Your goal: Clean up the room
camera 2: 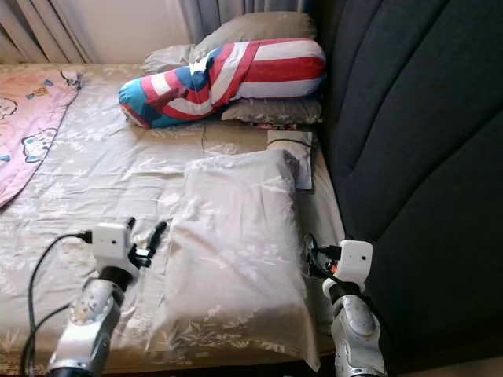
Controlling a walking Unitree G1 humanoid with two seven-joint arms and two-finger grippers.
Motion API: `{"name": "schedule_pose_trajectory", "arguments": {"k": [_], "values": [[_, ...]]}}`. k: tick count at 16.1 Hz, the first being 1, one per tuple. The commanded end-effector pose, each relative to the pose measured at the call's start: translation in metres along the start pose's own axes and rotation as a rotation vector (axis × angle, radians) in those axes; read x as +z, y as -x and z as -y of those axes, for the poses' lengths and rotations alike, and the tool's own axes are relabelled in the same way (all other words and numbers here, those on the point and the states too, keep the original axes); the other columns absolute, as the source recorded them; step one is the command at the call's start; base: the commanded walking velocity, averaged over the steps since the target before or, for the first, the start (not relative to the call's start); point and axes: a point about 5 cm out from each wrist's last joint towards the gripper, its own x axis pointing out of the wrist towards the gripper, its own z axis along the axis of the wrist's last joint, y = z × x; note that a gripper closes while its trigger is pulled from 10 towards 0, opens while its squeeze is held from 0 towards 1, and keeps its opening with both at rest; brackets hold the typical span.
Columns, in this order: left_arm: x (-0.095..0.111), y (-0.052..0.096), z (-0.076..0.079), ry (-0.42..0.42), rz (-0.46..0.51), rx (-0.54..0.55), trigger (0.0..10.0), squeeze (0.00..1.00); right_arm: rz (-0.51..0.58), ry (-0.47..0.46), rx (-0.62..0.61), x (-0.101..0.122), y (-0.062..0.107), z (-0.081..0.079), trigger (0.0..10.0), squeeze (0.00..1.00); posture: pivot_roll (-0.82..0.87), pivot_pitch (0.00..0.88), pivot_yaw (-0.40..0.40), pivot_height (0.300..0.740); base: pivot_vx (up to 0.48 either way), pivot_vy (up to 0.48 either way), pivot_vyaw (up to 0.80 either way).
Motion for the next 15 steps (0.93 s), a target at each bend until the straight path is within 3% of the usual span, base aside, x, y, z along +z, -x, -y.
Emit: {"name": "schedule_pose_trajectory", "arguments": {"k": [1,7,10,15], "values": [[0.0030,0.0003,-0.0049,0.000,0.018,0.021,10.0,0.00,0.012,-0.003,-0.004,0.0018,0.0007,-0.0002,10.0,0.00,-0.01,0.096,-0.021,0.740,0.000,0.000,0.00],[-0.0005,0.0024,0.0000,0.024,0.006,0.015,10.0,0.00,0.016,0.005,0.013,0.0035,0.0001,-0.0039,10.0,0.00,-0.01,0.115,-0.025,0.740,0.000,0.000,0.00],[-0.0001,0.0025,-0.0022,0.019,0.006,0.019,10.0,0.00,-0.032,0.031,0.008,-0.0017,-0.0012,-0.0029,10.0,0.00,-0.01,0.124,-0.024,0.740,0.000,0.000,0.00],[-0.0009,0.0034,-0.0003,0.022,0.003,0.016,10.0,0.00,-0.006,0.035,0.007,-0.0004,0.0010,-0.0043,10.0,0.00,-0.01,0.132,-0.022,0.716,0.000,0.000,0.00]]}}
